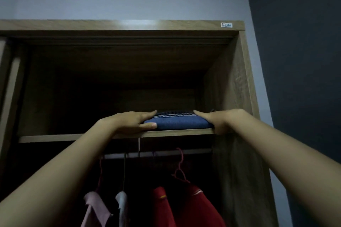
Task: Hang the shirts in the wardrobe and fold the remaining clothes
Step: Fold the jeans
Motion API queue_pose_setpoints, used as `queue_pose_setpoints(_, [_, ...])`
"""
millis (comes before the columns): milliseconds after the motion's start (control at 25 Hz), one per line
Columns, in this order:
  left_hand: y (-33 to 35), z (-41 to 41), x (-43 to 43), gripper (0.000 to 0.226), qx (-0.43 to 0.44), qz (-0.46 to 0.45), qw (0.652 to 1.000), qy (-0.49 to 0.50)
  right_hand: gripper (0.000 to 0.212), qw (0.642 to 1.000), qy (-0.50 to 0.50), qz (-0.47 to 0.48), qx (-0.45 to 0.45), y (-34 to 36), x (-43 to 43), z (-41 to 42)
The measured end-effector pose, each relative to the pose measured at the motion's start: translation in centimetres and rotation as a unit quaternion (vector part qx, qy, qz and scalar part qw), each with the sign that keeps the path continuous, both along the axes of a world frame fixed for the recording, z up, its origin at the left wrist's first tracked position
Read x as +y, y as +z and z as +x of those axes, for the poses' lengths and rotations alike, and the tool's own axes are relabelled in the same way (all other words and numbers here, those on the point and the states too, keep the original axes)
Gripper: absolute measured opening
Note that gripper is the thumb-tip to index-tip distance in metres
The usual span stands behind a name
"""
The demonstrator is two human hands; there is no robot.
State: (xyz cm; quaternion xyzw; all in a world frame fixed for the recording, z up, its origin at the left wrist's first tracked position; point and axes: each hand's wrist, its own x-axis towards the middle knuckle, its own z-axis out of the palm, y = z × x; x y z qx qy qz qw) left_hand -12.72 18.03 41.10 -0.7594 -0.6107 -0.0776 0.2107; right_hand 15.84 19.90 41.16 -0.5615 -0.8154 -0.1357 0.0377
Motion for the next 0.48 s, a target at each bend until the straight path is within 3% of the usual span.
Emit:
queue_pose_setpoints(120, [0.0,0.0,-2.4,0.09,-0.048,0.06,0.997,-0.03,0.1,0.997,0.034,0.011,0.072,-0.3,-2.2,1.0])
queue_pose_setpoints(240, [0.3,-0.1,-5.2,0.06,-0.172,0.169,0.962,-0.126,0.102,0.976,0.093,0.13,0.151,-2.2,-4.7,1.6])
queue_pose_setpoints(360, [-2.3,-0.6,-8.1,0.058,-0.099,0.167,0.977,-0.088,0.098,0.962,0.158,0.171,0.143,-6.1,-6.5,-0.8])
queue_pose_setpoints(480, [-8.3,-1.7,-11.3,0.1,-0.033,0.161,0.985,-0.051,0.093,0.94,0.252,0.195,0.125,-10.9,-7.6,-5.3])
